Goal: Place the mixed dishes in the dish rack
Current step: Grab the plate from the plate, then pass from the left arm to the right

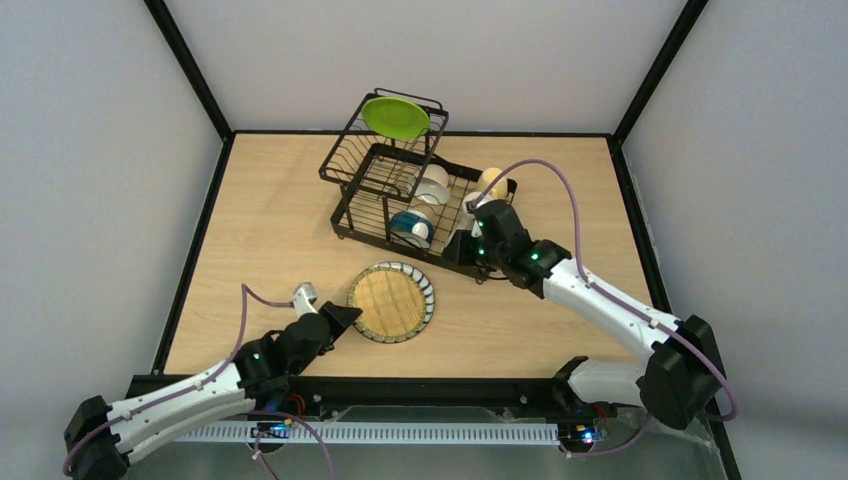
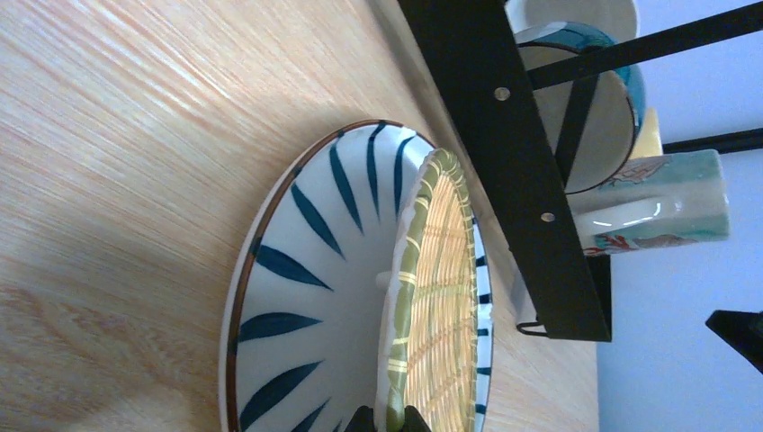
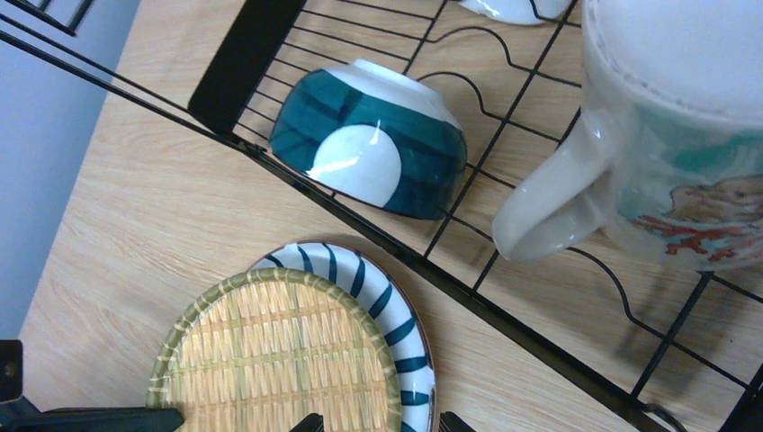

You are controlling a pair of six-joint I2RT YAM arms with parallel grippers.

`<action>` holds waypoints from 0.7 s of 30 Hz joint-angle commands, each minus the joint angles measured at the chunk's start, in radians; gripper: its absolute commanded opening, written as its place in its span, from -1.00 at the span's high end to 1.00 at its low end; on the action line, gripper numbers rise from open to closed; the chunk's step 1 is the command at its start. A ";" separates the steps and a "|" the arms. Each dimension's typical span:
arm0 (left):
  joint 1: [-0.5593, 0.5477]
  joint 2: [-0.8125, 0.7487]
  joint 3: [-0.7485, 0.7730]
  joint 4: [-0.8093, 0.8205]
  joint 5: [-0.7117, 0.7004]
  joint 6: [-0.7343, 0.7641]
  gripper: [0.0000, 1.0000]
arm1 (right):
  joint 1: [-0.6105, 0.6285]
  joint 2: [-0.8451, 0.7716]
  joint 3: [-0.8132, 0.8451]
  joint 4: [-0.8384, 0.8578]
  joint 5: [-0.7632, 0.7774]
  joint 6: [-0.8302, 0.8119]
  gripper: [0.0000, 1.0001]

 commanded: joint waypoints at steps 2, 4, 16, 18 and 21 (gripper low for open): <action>0.004 -0.058 0.004 -0.157 -0.033 0.035 0.96 | 0.005 0.005 0.033 0.022 -0.002 -0.011 -0.44; 0.004 -0.070 0.016 -0.178 -0.036 0.049 0.96 | 0.005 0.004 0.034 0.025 -0.002 -0.012 -0.44; 0.004 -0.148 0.087 -0.288 -0.049 0.124 0.96 | 0.006 0.004 0.053 0.047 -0.040 -0.035 -0.52; 0.004 -0.167 0.098 -0.316 -0.053 0.133 0.96 | 0.006 0.005 0.053 0.056 -0.047 -0.032 -0.54; 0.004 -0.199 0.115 -0.351 -0.060 0.146 0.96 | 0.006 0.013 0.053 0.074 -0.064 -0.026 -0.58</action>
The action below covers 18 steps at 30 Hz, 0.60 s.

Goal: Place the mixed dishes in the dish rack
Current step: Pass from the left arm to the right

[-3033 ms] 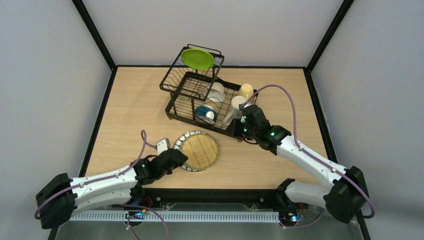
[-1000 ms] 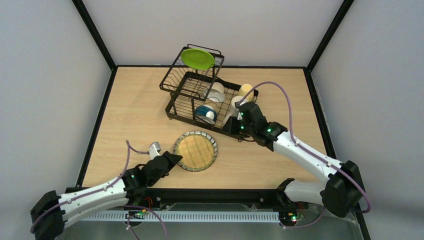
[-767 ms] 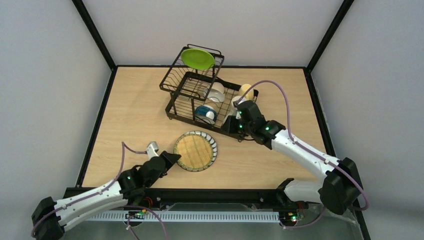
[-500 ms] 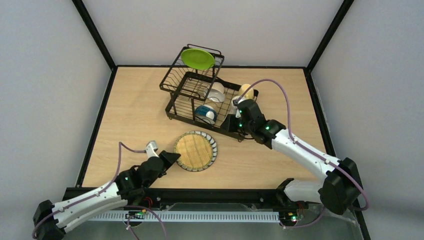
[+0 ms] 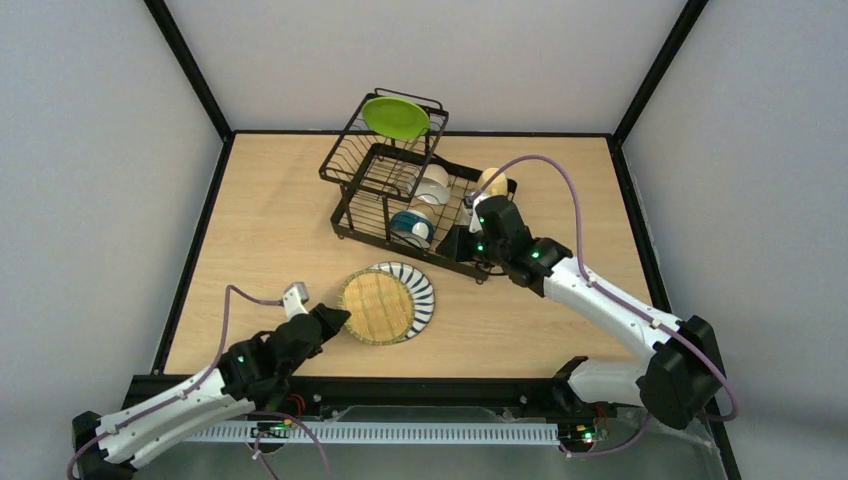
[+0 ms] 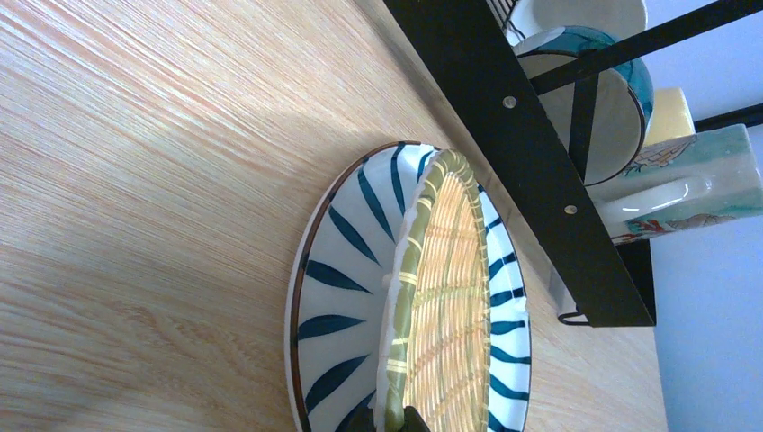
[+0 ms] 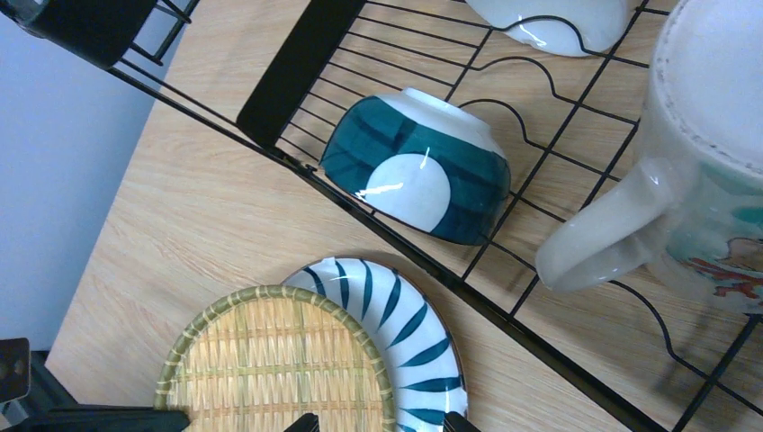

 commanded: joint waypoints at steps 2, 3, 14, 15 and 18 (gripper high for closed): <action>0.004 -0.050 0.057 -0.101 -0.039 0.044 0.96 | 0.006 0.018 0.028 0.053 -0.041 -0.002 -0.59; 0.004 -0.054 0.067 -0.111 -0.043 0.052 0.96 | 0.006 0.021 0.029 0.059 -0.046 -0.001 -0.60; 0.004 -0.071 0.152 -0.165 -0.060 0.140 0.96 | 0.006 0.062 0.050 0.104 -0.092 -0.004 -0.74; 0.004 -0.073 0.157 -0.166 -0.059 0.148 0.96 | 0.006 0.066 0.053 0.106 -0.094 -0.007 -0.74; 0.004 -0.074 0.171 -0.176 -0.061 0.168 0.96 | 0.006 0.072 0.059 0.115 -0.102 -0.016 -0.74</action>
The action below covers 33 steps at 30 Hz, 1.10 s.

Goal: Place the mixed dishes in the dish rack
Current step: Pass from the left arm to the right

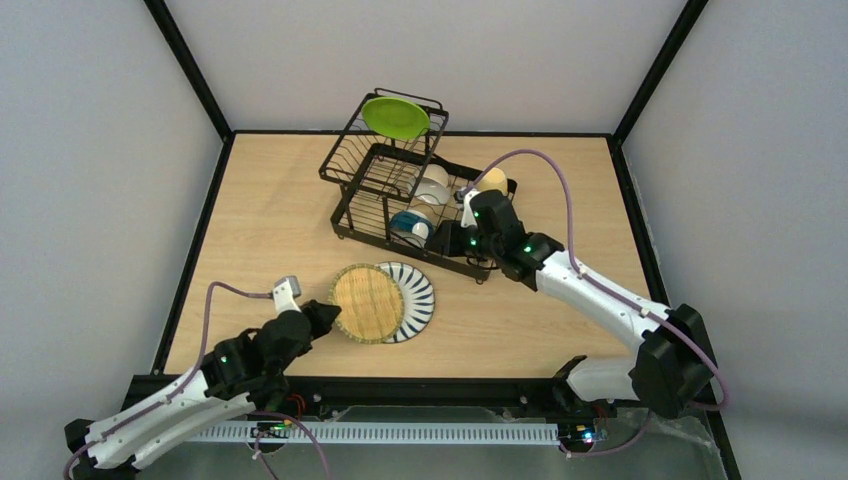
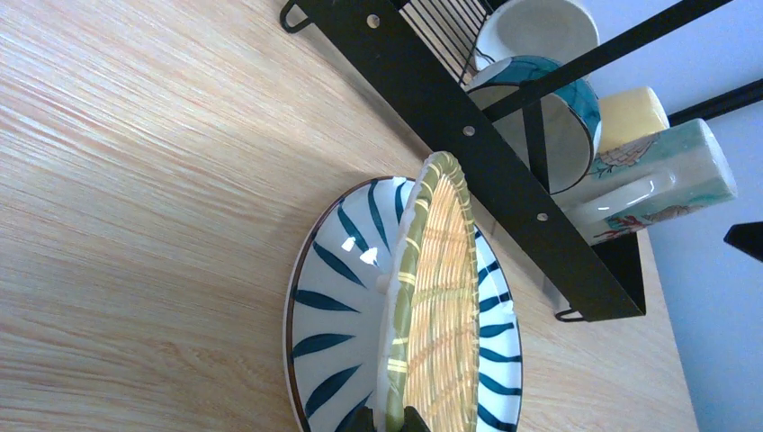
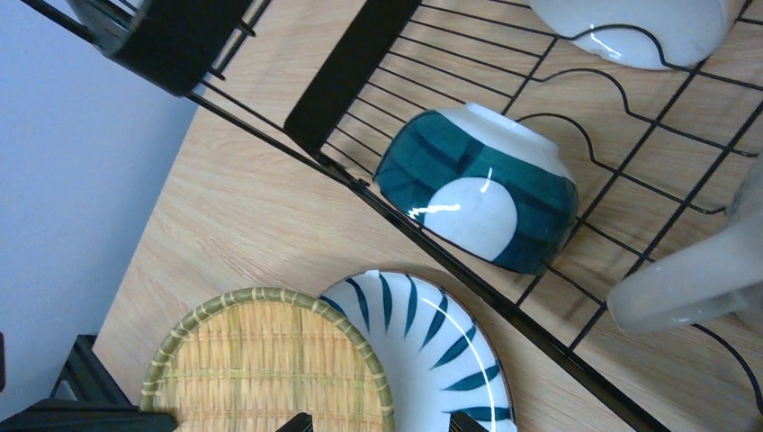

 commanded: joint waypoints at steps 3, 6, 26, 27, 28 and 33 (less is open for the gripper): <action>0.004 -0.014 0.055 -0.007 -0.026 0.063 0.96 | 0.006 0.018 0.035 0.045 -0.032 -0.023 -0.75; 0.004 -0.018 0.063 -0.014 -0.024 0.080 0.96 | 0.006 0.020 0.034 0.056 -0.041 -0.029 -0.75; 0.005 -0.062 0.122 -0.008 0.023 0.205 0.96 | 0.006 0.028 -0.008 0.148 -0.200 -0.074 -0.77; 0.004 -0.062 0.127 0.001 0.030 0.213 0.96 | 0.006 0.028 -0.014 0.159 -0.225 -0.078 -0.82; 0.004 -0.061 0.131 0.010 0.038 0.222 0.96 | 0.006 0.026 -0.021 0.172 -0.244 -0.082 -0.88; 0.004 -0.043 0.159 0.047 0.074 0.251 0.96 | 0.006 0.017 -0.057 0.216 -0.336 -0.109 -0.99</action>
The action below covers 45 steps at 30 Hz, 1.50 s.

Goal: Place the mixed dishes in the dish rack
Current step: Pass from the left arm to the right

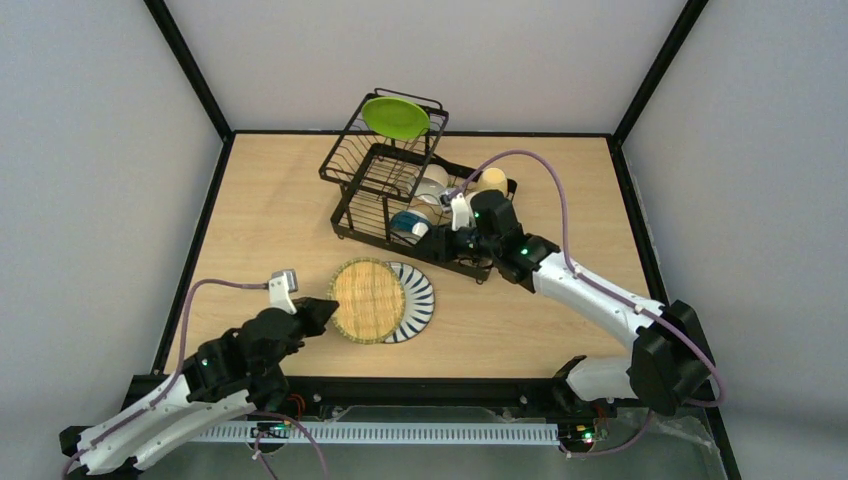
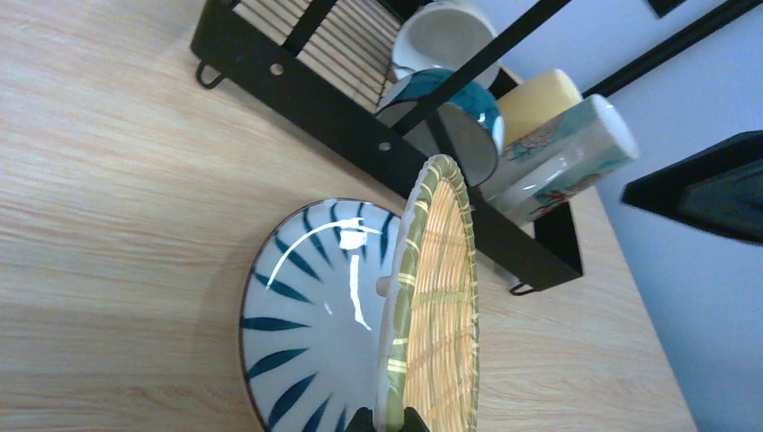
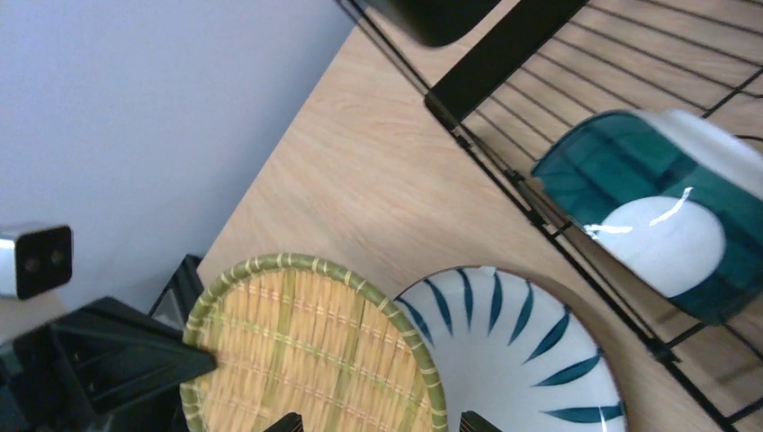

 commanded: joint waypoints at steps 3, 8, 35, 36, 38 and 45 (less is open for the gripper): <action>0.004 0.015 0.079 0.097 0.042 0.046 0.96 | 0.006 -0.010 -0.060 0.080 -0.129 -0.042 -0.99; 0.004 0.027 0.112 0.107 0.056 0.049 0.96 | 0.006 -0.025 -0.090 0.101 -0.166 -0.053 -0.99; 0.004 0.050 0.157 0.216 0.172 0.059 0.96 | 0.006 -0.044 -0.146 0.161 -0.292 -0.082 -0.99; 0.004 0.051 0.159 0.221 0.179 0.059 0.96 | 0.006 -0.044 -0.149 0.164 -0.296 -0.080 -0.99; 0.004 0.055 0.160 0.229 0.187 0.056 0.96 | 0.006 -0.044 -0.154 0.171 -0.301 -0.078 -0.99; 0.004 0.082 0.162 0.279 0.239 0.053 0.96 | 0.006 -0.050 -0.169 0.196 -0.312 -0.070 -0.92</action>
